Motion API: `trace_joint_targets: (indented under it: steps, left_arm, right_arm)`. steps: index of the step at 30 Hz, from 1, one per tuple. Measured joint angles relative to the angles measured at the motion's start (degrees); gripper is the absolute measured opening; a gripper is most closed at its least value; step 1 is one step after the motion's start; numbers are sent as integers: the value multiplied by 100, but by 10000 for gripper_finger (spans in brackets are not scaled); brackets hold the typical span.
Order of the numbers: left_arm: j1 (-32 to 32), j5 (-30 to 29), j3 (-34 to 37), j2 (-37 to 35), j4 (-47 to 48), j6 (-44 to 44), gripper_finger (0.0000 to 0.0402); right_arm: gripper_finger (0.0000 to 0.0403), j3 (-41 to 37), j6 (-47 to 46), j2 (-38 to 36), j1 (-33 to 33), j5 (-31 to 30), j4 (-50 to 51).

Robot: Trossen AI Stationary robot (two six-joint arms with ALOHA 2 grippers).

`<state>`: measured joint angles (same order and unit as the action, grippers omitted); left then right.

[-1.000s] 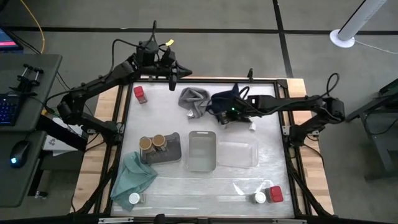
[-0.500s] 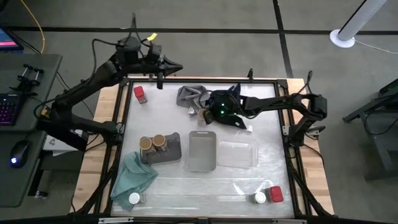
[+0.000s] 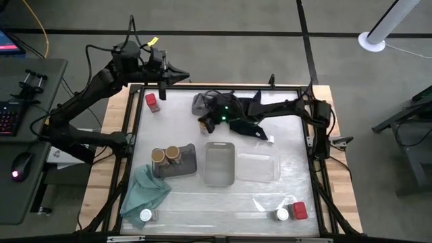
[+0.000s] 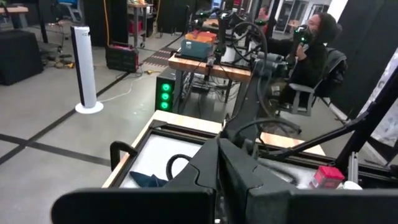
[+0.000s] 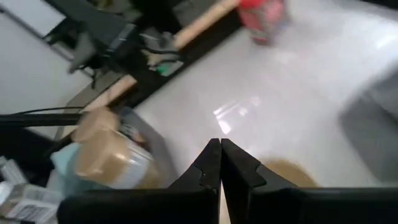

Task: Sort spices by type
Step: Put the gold seasoning bottle into the black bin

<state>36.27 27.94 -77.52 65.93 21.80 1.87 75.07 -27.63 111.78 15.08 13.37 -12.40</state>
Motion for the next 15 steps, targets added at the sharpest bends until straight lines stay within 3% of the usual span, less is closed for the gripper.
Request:
trace_joint_targets:
  steps: [9, 15]
  left_arm:
    - [3, -50, 1, 23, 113, -211, 9]
    - [-13, -151, 2, 357, 108, -360, 84]
  right_arm:
    - [0, 714, 1514, -768, 660, -121, 2082]
    - [8, 714, 2351, -1656, 1269, -724, 4045]
